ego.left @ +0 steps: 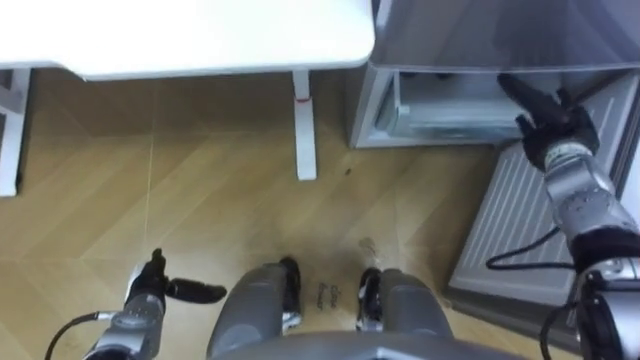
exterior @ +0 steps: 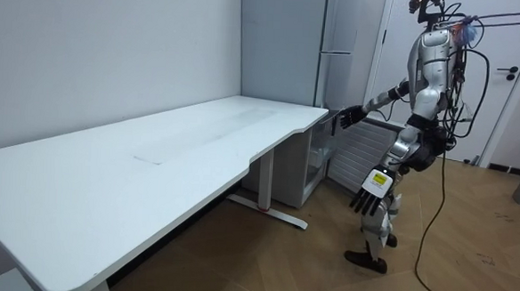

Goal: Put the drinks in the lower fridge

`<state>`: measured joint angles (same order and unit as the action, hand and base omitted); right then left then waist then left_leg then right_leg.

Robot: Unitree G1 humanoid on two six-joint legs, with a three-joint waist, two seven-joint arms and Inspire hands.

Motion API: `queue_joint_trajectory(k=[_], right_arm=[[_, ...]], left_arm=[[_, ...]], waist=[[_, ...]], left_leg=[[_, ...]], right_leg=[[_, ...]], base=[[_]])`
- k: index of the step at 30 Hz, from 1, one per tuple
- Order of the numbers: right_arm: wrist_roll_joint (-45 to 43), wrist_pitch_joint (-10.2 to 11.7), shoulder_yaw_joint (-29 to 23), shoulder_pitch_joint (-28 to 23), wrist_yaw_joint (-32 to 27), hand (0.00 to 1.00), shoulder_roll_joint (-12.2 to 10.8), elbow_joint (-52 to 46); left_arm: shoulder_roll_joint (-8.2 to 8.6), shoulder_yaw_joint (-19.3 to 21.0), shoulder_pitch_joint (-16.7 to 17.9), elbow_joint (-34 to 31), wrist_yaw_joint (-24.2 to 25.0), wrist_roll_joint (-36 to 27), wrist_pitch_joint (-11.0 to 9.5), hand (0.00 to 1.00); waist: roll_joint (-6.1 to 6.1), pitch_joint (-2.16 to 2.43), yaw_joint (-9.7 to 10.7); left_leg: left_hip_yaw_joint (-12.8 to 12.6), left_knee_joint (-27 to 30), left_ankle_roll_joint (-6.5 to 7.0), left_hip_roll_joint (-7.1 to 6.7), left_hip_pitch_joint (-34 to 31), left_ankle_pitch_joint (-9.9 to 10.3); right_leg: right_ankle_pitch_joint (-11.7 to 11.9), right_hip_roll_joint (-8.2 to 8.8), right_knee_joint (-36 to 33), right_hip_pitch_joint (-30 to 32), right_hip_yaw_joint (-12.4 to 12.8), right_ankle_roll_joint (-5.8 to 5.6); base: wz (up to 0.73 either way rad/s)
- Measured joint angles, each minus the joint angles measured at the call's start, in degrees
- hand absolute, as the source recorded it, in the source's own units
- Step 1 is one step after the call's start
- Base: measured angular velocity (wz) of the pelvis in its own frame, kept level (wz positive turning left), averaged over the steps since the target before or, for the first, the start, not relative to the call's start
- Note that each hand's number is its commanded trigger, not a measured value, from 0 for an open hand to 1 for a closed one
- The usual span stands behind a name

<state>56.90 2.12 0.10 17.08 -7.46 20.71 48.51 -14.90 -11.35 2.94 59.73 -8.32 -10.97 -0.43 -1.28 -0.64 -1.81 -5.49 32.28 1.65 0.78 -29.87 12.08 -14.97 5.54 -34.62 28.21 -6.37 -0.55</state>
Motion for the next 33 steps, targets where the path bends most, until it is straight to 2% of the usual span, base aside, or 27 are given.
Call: queue_joint_trajectory(k=[5, 9, 15, 22, 28, 33], right_arm=[[0.5, 1.0, 2.9, -2.2, 0.1, 0.00, -0.1, 0.0], [-0.9, 2.2, 4.1, -3.8, 0.2, 0.00, -0.2, 0.3], [-8.1, 1.9, 5.4, -5.3, -0.2, 0.00, -0.8, 2.9], [-9.7, 1.4, 5.4, -4.3, -3.5, 0.00, -1.3, 5.0], [-0.6, 1.2, 4.9, -2.7, -5.0, 0.00, -1.6, 7.3], [14.0, 1.0, 4.7, -1.7, -3.2, 0.00, -1.6, 7.5]], left_arm=[[0.00, 0.0, 0.8, -0.3, 0.0, -0.7, -1.2, 0.00], [-0.03, 0.0, 1.1, -0.4, 0.0, -0.7, -1.5, 0.00], [-0.05, -0.1, 1.0, -0.7, 0.1, -0.8, -1.5, 0.00], [-0.01, -0.2, 0.8, -0.2, 0.0, -0.7, -1.1, 0.00], [0.07, -0.6, 0.9, -0.3, -0.3, -0.7, -0.3, 0.00], [-0.02, -0.6, 0.9, -0.7, -1.1, -0.7, 0.6, 0.00]], waist=[[0.09, -0.15, -0.2], [0.89, -0.63, -0.4], [1.21, -0.71, -0.4], [1.25, -0.75, -0.4], [0.98, -1.03, -1.3], [0.89, -1.18, -1.8]], left_leg=[[0.1, 0.1, 0.01, 0.01, -1.0, 0.0], [0.0, 0.2, 0.05, 0.49, -1.3, 0.2], [-0.7, -0.6, 0.00, 0.45, -1.7, 0.2], [-0.1, 1.1, -0.57, 0.50, -2.7, 0.9], [0.7, 3.7, -0.80, 0.47, -5.1, 1.8], [1.0, 10.4, -0.92, 0.49, -10.1, 4.0]], right_leg=[[0.0, -0.10, 0.0, 0.8, 0.1, -0.10], [0.3, -0.60, 1.0, 0.9, 0.1, -0.13], [0.2, -0.37, 0.6, 2.0, 0.4, 0.15], [-0.9, -0.42, -1.1, 2.9, 0.1, 0.57], [-2.3, -0.45, -4.2, 5.1, 0.2, 0.67], [-5.1, 0.34, -11.5, 10.1, 0.0, 1.10]], base=[[0.00], [-0.03], [-0.04], [0.02], [0.05], [0.05]])
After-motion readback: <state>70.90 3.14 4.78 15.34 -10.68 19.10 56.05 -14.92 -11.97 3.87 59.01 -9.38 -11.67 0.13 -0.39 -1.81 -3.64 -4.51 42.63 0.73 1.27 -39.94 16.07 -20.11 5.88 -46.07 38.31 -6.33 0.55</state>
